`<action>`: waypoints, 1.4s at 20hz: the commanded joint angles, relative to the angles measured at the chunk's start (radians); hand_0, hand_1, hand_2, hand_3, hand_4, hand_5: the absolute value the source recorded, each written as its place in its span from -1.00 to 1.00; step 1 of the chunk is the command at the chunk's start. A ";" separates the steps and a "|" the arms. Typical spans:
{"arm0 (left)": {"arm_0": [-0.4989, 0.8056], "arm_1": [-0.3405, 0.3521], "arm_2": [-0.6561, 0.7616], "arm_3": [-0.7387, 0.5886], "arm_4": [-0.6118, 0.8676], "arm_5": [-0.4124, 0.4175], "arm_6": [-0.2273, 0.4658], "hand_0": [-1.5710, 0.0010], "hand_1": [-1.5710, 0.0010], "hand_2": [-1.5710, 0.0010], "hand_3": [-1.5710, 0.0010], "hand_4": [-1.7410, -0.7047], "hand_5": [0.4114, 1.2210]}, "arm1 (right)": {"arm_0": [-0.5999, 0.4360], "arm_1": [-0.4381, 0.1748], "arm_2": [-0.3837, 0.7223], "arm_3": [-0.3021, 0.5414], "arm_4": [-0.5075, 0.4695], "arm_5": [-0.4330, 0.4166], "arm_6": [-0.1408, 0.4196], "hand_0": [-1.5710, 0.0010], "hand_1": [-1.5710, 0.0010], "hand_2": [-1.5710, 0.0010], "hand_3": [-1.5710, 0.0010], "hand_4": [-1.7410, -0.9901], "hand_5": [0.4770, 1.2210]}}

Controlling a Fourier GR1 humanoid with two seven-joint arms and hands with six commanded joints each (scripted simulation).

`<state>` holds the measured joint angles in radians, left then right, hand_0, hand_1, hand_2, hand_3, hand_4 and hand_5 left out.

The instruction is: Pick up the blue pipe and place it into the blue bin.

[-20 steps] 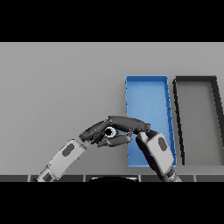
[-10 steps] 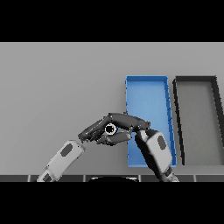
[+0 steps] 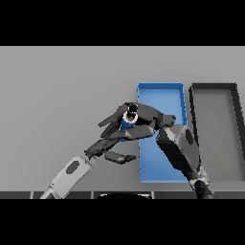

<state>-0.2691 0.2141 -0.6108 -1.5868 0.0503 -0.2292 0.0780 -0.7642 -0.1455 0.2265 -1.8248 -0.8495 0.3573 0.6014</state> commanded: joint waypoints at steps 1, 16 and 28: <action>-0.012 -0.005 0.005 0.022 -0.002 0.000 0.004 1.00 1.00 1.00 1.00 0.69 -0.79 | -0.037 -0.012 -0.017 0.010 -0.013 0.004 -0.006 -1.00 -1.00 -1.00 -1.00 -0.34 1.00; -0.001 0.030 0.015 -0.018 -0.017 0.016 0.032 1.00 1.00 1.00 1.00 0.76 -0.87 | -0.205 -0.209 -0.303 0.538 0.245 -0.061 -0.098 -1.00 -1.00 -1.00 -1.00 -0.35 1.00; 0.002 0.042 0.017 -0.036 -0.003 0.003 0.030 1.00 1.00 1.00 1.00 0.77 -0.85 | 0.161 -0.262 -0.201 0.549 0.351 -0.215 0.008 -1.00 -1.00 -1.00 -0.38 -0.59 1.00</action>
<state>-0.2668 0.2555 -0.5938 -1.6233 0.0474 -0.2270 0.1067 -0.6018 -0.4071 0.0263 -1.2756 -0.4986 0.1448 0.6096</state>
